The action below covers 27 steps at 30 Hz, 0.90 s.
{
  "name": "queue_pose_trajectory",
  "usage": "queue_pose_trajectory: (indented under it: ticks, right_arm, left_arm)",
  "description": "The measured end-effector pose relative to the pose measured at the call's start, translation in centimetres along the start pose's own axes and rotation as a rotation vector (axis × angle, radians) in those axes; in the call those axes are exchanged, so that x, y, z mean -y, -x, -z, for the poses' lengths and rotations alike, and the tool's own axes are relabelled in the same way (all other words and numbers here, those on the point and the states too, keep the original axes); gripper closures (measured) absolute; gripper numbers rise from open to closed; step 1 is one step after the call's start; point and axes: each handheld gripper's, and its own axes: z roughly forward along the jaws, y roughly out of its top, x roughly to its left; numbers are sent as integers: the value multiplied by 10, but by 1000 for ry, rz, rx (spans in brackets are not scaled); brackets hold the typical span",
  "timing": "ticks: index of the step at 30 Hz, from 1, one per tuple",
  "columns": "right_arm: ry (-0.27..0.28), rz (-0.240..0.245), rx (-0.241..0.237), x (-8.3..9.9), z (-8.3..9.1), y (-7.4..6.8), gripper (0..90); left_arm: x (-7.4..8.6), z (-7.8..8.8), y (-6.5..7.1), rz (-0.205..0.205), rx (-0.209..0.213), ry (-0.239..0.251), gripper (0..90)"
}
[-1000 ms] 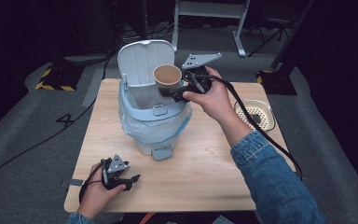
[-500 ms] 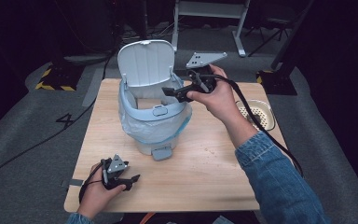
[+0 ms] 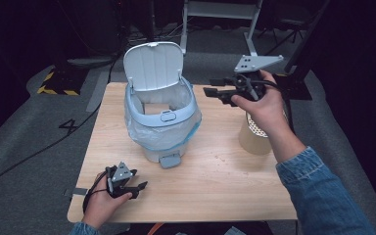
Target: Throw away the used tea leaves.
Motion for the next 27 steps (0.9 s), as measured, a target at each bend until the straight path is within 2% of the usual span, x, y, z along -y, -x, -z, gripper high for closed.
queue_pose_trajectory:
  ticks: [4,11,15,18,27]
  right_arm:
    - [2,-19,18,8,24,4,527]
    - [-27,-33,103,29,63,13,447]
    - [-38,-50,134,44,82,16,431]
    - [-51,-56,152,53,92,18,424]
    - [-79,-84,166,81,119,15,406]
  left_arm:
    - [-4,3,1,11,11,15,374]
    - [-5,2,1,4,6,5,362]
    - [-5,2,0,6,3,3,361]
    - [-4,2,0,13,3,1,361]
    - [-6,5,-1,14,3,11,359]
